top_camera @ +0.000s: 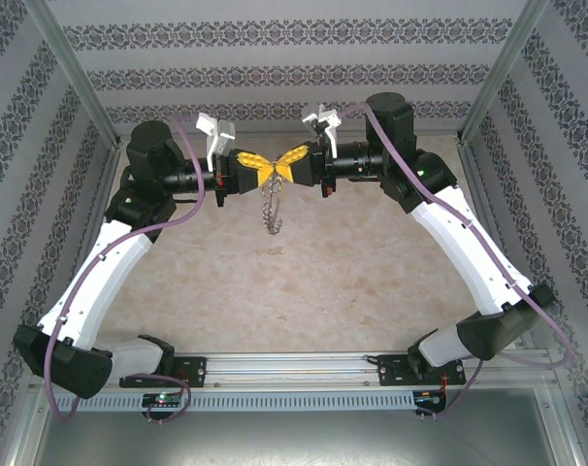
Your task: Put the keys on the keyring
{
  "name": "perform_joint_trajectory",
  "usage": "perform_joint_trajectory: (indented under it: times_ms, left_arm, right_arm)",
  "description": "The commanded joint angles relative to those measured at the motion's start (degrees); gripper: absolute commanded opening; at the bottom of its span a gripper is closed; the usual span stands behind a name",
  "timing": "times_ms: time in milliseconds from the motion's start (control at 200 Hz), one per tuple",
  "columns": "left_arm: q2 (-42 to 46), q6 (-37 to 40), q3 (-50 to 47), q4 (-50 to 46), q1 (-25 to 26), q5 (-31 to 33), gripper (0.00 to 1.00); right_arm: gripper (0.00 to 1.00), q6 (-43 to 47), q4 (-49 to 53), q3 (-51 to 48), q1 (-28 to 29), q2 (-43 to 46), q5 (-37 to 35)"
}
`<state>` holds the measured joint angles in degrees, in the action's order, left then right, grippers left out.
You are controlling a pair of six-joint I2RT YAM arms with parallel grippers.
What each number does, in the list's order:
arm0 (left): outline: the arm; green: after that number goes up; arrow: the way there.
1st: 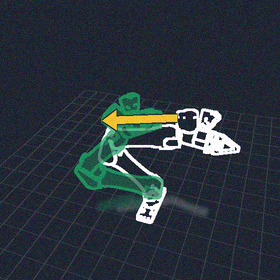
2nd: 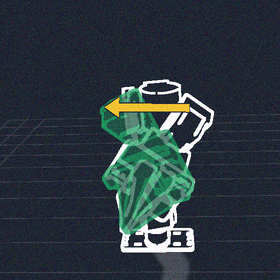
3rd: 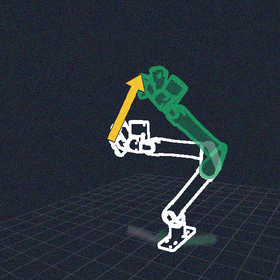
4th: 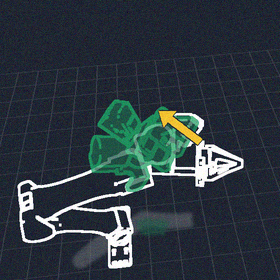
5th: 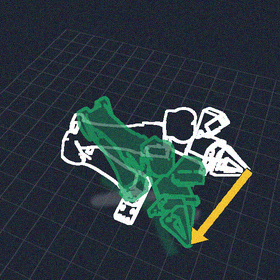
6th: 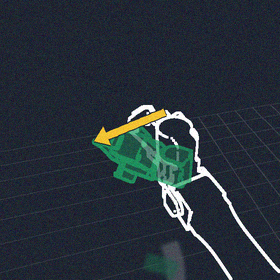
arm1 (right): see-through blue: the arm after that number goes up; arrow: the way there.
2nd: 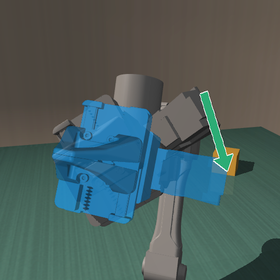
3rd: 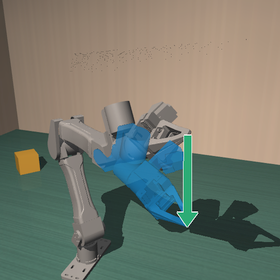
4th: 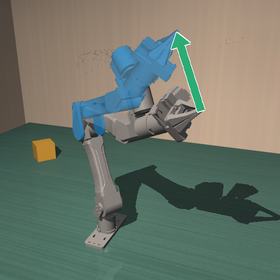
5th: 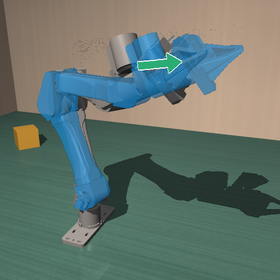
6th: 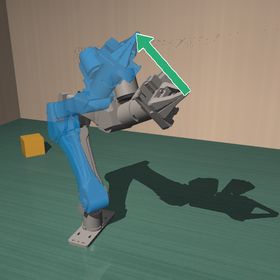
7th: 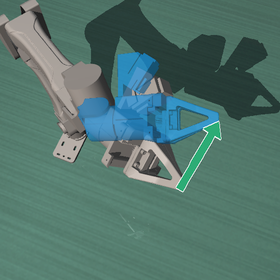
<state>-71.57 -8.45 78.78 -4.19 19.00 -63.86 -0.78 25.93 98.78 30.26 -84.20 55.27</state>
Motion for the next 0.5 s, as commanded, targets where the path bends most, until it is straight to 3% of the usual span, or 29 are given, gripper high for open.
perform_joint_trajectory:
  times_ms: [0, 120, 235, 410, 495]
  left_arm:
    - [0.8, -1.0, 1.1, 4.3, -0.1, -1.4, 0.0]
    - [0.8, 0.6, 1.4, 2.1, -0.1, -0.5, 0.0]
    - [0.6, 6.8, 3.7, -6.8, -0.1, 1.9, 0.0]
    - [0.4, 20.7, 7.6, -25.1, 0.4, 9.8, 0.27]
    - [0.2, 25.7, 8.9, -30.7, 1.2, 13.6, 0.35]
  right_arm:
    - [0.0, 1.8, 0.0, 0.0, 0.5, 0.1, 0.3]
    - [0.0, 3.7, 1.0, 0.7, 0.5, 0.3, -0.6]
    - [0.0, 10.1, 6.4, 2.7, 0.7, 0.7, -4.8]
    - [0.0, 25.9, 25.0, 12.0, 1.7, -2.0, -12.8]
    - [0.0, 32.4, 33.3, 17.1, 2.8, -4.3, -17.0]
